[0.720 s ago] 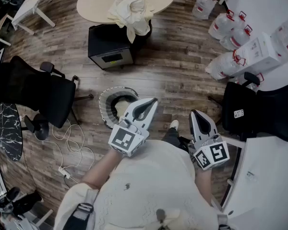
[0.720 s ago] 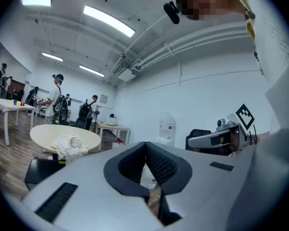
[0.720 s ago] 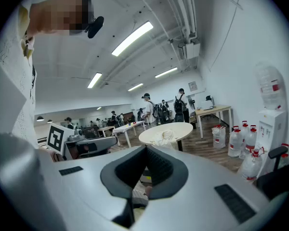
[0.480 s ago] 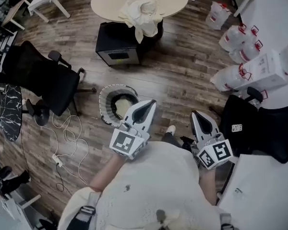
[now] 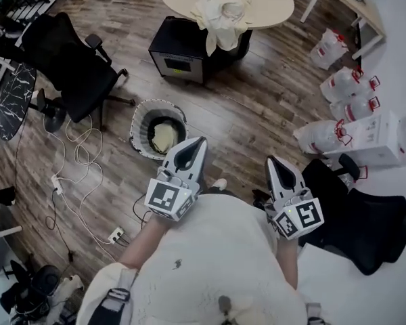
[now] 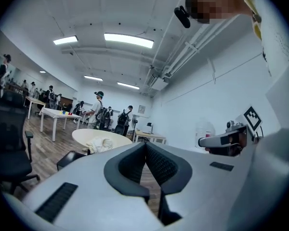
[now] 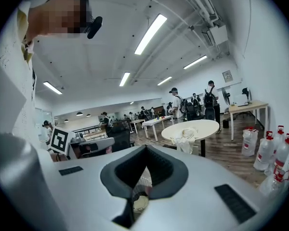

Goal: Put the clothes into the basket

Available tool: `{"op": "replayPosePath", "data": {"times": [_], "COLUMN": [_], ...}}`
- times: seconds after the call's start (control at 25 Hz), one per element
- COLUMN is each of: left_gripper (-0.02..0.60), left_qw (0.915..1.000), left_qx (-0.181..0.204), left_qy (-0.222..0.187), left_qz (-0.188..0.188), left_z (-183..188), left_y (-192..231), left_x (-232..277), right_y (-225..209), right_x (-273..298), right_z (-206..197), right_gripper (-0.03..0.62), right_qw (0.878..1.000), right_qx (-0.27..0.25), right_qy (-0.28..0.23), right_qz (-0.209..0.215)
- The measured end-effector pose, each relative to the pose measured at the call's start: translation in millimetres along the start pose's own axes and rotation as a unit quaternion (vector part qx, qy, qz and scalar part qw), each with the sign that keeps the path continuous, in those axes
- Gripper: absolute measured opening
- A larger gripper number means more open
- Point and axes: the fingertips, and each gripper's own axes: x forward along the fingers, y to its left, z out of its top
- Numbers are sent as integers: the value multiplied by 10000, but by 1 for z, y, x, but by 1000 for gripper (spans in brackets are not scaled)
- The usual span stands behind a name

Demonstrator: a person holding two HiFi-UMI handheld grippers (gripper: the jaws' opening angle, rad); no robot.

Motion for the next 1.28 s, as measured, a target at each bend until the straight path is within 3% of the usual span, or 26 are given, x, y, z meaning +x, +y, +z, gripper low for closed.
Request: {"op": "replayPosePath", "data": {"times": [0.2, 0.4, 0.68, 0.96, 1.28], "left_gripper": [20, 20, 20, 20, 20], "left_qw": [9999, 9985, 9946, 9951, 9973], "left_qx": [113, 407, 632, 513, 149], "left_qy": [-27, 27, 50, 134, 157], "left_qz": [-4, -376, -825, -839, -708], "left_z": [-3, 1, 8, -4, -6], "left_y": [-32, -80, -133, -134, -99], "left_x": [7, 37, 73, 101, 155], "right_y": [-20, -45, -89, -121, -157], "right_x": [-37, -69, -111, -114, -73], "right_z": [-5, -2, 3, 2, 19], "right_gripper": [5, 6, 6, 6, 8], "right_qw": [9998, 9997, 9968, 9947, 9952], "right_qx": [164, 158, 356, 466, 473], "right_qy": [-124, -181, -471, -478, -434], "right_qz": [-66, -111, -549, -781, -735]}}
